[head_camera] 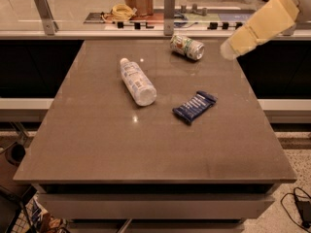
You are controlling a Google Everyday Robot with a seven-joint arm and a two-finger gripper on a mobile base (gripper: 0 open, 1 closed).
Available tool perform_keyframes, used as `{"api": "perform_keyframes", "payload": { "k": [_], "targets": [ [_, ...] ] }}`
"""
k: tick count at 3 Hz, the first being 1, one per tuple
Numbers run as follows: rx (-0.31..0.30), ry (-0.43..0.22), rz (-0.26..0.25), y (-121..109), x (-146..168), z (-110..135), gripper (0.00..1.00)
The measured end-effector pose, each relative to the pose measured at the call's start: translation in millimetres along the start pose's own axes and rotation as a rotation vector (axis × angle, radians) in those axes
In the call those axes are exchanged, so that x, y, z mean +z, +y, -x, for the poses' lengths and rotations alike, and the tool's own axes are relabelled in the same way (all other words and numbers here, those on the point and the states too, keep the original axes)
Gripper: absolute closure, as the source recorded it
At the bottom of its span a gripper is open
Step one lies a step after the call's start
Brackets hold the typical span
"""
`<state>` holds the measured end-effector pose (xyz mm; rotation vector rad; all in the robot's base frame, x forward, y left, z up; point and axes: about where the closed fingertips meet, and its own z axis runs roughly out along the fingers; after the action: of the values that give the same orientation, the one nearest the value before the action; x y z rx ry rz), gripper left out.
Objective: Place blue plastic bottle upright
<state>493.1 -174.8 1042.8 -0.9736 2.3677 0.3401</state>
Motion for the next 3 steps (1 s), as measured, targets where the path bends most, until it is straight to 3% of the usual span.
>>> {"api": "perform_keyframes", "payload": {
  "k": [2, 3],
  "targets": [
    [0.19, 0.056, -0.074, 7.9, 18.7, 38.3, 0.0],
    [0.257, 0.079, -0.082, 6.8, 37.5, 57.1, 0.0]
  ]
}}
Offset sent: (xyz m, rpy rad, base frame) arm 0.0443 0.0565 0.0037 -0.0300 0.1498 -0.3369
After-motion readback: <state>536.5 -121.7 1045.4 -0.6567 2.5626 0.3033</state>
